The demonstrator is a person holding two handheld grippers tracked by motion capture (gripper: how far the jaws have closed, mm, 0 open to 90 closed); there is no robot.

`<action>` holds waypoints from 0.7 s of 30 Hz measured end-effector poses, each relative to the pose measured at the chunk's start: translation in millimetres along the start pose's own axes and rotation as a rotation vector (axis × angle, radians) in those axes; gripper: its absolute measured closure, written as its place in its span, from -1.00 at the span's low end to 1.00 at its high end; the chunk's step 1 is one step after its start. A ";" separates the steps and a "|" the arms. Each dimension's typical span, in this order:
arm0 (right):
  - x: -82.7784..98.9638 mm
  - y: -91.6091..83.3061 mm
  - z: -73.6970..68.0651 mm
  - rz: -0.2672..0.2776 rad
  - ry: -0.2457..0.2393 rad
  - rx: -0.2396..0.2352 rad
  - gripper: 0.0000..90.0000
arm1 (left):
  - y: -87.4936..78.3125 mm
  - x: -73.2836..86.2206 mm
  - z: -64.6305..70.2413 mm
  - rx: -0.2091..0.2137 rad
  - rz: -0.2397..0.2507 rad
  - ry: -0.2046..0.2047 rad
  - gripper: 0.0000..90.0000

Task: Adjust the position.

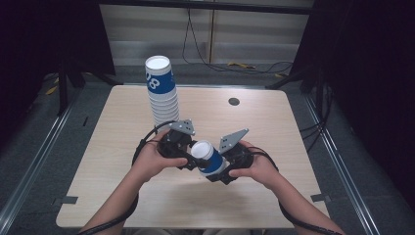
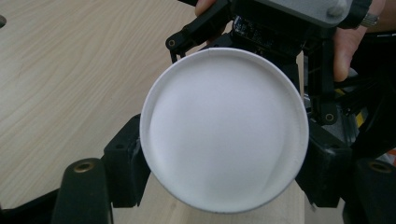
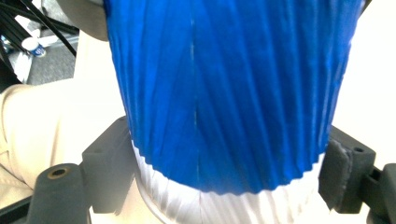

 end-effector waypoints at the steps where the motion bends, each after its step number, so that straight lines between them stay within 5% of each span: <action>1: 0.5 0.1 0.2 0.004 0.000 0.002 -0.60 | 0.0 0.2 -0.1 0.005 0.002 -0.006 -0.34; 8: 3.6 -0.3 1.1 0.054 0.055 -0.004 -0.65 | -2.7 1.0 -2.3 0.003 0.029 -0.030 -0.34; 21: 5.9 -3.8 1.9 0.101 0.075 0.019 -0.70 | -8.0 0.0 -3.3 -0.019 0.034 -0.041 -0.34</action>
Point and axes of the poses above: each handheld gripper's, and its own axes: y roughly forward along the jaws, x roughly out of its underside, z roughly to its right, the point moved 4 cm from there along y, roughly forward along the jaws, and after that the axes turned 2 degrees about z, right-handed, at the moved point
